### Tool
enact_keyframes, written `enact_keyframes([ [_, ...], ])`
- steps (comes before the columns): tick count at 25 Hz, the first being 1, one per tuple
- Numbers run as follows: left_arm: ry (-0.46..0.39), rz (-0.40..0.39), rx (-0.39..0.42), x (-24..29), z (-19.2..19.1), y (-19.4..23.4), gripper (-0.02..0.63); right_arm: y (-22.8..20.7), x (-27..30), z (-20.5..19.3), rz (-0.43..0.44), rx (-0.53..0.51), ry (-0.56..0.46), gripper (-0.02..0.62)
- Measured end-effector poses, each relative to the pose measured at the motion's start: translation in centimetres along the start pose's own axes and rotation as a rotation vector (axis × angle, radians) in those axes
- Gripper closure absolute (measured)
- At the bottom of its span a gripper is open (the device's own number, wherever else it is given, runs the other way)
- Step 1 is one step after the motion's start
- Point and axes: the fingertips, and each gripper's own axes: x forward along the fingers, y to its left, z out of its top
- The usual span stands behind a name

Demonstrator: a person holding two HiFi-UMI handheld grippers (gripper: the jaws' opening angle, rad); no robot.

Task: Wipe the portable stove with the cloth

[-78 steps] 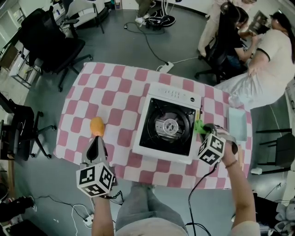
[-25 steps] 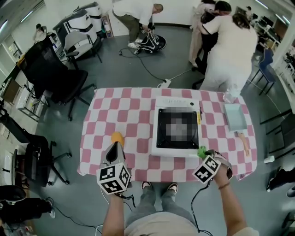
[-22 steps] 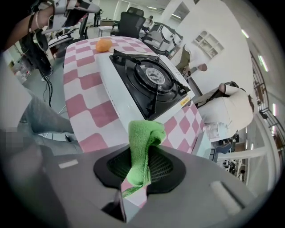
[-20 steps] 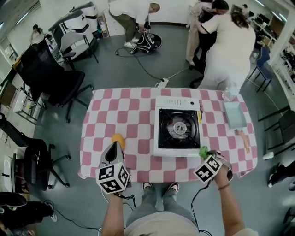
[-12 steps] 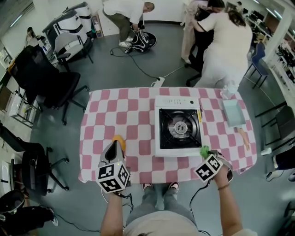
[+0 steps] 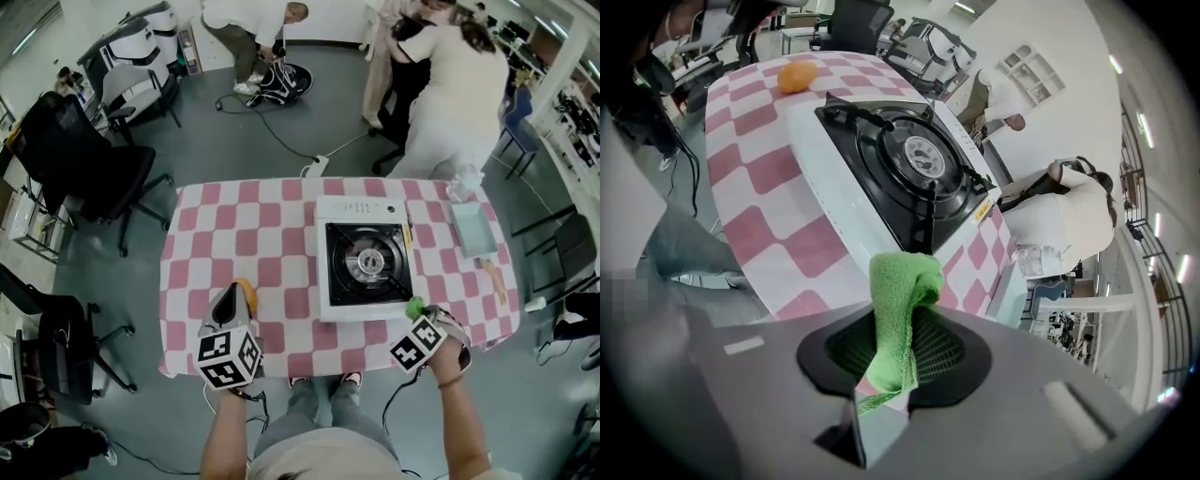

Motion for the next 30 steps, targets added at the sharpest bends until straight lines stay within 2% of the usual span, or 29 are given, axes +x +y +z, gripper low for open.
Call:
enact_keyframes([
  [11,-0.001,-0.005,-0.015,0.3,0.1,1.4,0.604,2.0,-1.4,2.9,0.033,-0.023,-0.038,0.505],
  [30,-0.019,0.088,-0.089,-2.6,-1.0,6.4,0.604,5.5,-3.8,8.4,0.078,-0.137,-0.108,0.505],
])
